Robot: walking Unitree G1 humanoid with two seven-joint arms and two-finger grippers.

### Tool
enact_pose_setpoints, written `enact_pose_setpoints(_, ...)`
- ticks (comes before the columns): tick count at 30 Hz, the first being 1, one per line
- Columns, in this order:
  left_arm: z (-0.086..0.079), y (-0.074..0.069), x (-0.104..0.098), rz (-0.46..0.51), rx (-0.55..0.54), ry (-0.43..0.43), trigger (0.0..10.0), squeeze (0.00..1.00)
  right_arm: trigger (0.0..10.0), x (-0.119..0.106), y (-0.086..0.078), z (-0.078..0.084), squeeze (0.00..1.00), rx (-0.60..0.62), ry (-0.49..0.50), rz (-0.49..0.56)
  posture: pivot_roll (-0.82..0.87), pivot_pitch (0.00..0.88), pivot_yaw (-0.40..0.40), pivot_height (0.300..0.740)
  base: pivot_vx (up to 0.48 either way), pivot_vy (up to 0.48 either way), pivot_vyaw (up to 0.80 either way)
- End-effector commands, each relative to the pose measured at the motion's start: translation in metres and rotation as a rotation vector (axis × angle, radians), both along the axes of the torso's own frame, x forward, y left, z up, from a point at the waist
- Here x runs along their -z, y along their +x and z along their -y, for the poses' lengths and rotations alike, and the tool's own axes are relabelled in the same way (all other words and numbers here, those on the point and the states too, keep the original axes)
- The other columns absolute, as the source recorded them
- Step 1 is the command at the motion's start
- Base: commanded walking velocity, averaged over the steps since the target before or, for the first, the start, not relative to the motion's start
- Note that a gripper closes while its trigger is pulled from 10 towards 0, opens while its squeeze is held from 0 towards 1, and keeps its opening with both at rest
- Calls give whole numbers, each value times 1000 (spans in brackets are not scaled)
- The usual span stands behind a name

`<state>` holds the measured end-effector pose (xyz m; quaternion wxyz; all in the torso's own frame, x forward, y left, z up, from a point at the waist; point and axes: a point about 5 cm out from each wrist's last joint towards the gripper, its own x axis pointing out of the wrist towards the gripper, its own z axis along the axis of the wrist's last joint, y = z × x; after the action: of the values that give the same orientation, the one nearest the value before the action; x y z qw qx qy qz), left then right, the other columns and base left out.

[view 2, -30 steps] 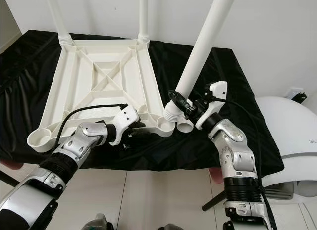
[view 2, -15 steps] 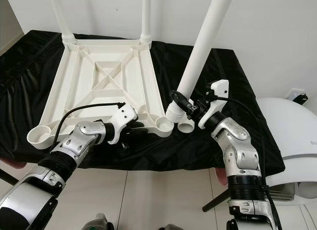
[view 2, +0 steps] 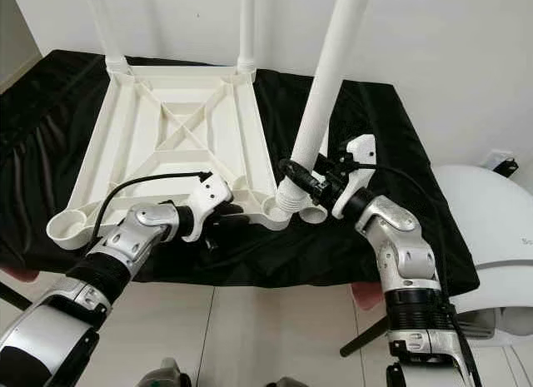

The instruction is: Building children table

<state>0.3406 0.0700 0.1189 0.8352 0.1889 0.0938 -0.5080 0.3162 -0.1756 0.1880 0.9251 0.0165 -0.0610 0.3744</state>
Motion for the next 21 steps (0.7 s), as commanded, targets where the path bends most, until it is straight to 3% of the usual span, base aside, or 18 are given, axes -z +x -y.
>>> enact_pose_setpoints(1, 1, 4, -6, 41, -20, 1, 10000, 0, 10000, -4, 2, -5, 0, -21, -6, 23, -1, 12, -58, 740, 0, 0, 0)
enact_pose_setpoints(13, 0, 1, -6, 54, -18, 0, 10000, 0, 10000, 8, 7, -16, 0, -51, 16, 5, 15, 18, -62, 740, 0, 0, 0)
enact_pose_setpoints(21, 0, -1, -6, 58, -14, 5, 10000, 0, 10000, 16, 9, -14, 0, -32, 18, -17, 18, 22, -58, 740, 0, 0, 0)
